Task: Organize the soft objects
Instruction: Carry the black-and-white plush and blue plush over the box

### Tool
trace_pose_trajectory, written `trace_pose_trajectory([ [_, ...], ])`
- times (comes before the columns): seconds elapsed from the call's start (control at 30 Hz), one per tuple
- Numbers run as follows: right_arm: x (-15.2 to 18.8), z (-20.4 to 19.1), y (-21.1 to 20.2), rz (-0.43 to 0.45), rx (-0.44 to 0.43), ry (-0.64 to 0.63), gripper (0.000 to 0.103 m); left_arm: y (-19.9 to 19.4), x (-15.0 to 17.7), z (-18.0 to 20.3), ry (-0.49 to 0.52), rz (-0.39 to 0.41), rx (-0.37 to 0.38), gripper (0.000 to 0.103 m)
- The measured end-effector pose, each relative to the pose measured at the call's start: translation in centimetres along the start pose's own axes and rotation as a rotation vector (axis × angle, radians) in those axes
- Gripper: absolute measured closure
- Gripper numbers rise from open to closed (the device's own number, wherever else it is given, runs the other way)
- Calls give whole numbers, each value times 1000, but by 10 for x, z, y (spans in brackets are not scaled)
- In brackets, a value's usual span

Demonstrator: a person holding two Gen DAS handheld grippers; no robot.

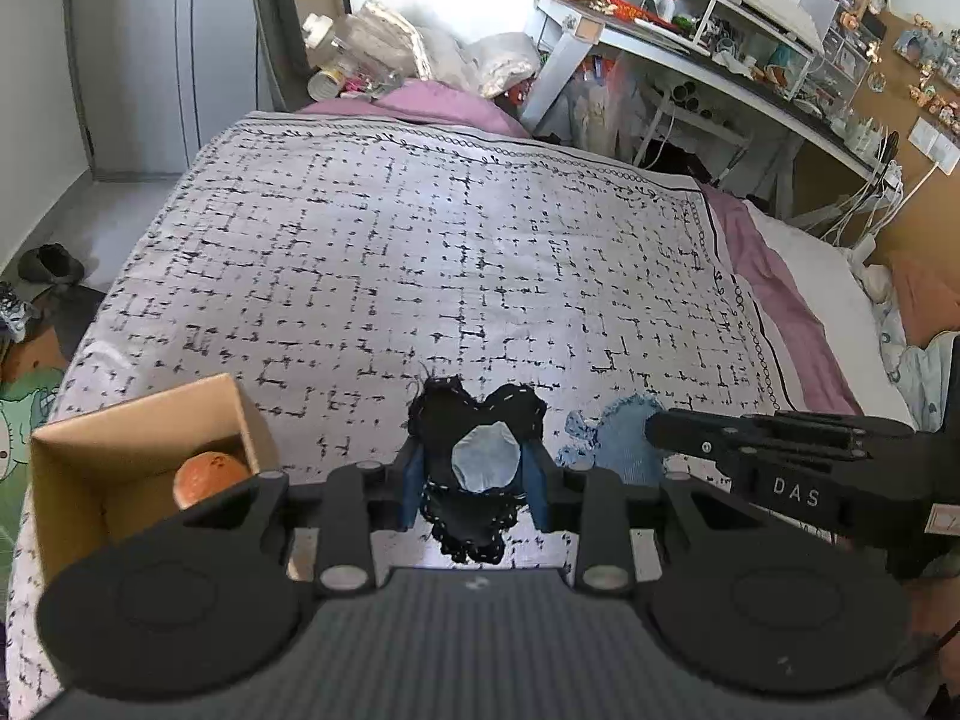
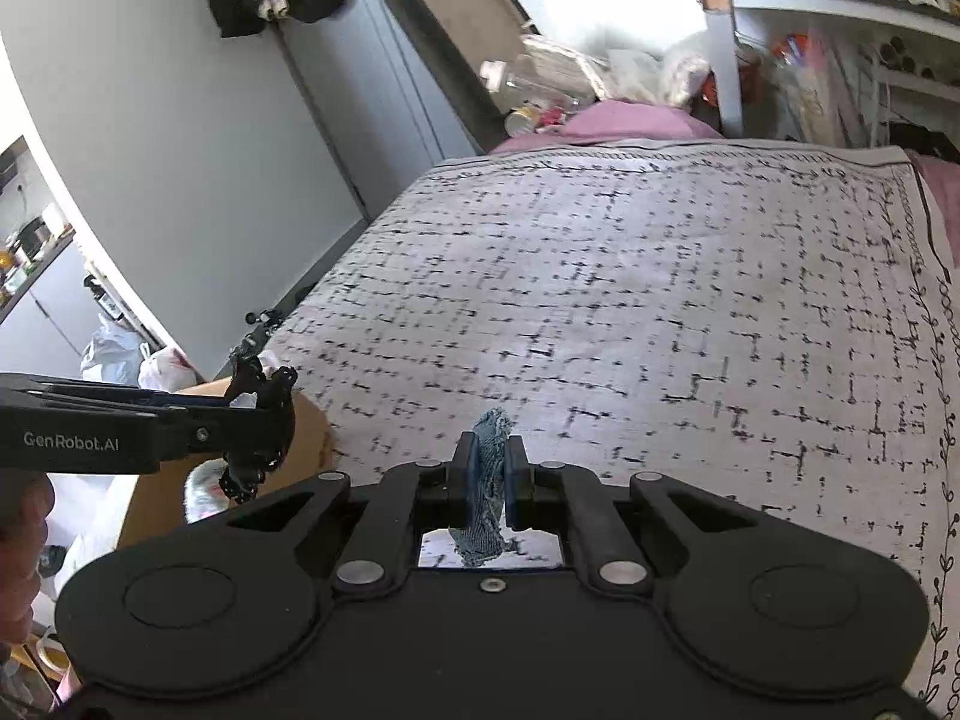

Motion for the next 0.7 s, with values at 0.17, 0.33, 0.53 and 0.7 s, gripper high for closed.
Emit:
trace_pose_trajectory([
  [0.17, 0, -17, -2, 4, 0, -16, 95, -13, 6, -17, -22, 16, -11, 70],
  [0.33, -4, -35, -1, 18, -5, -41, 95, -23, 9, -42, -51, 37, -33, 70],
  [0.53, -5, -56, 9, 3, -14, -79, 95, -24, 18, -75, -104, 43, -61, 70],
  [0.7, -6, -77, 17, -8, -31, -118, 95, -23, 22, -107, -184, 44, -76, 70],
])
Point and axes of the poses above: each gripper's, at about its wrist camera, not at the fingertips, and y roughly the way its jaws point, z to its right, x to its underside, the point moved 7 cm from there along y, roughly the way its jaws point, and after that the axes turned 11 degrees about -x, right-handed, at the moved point
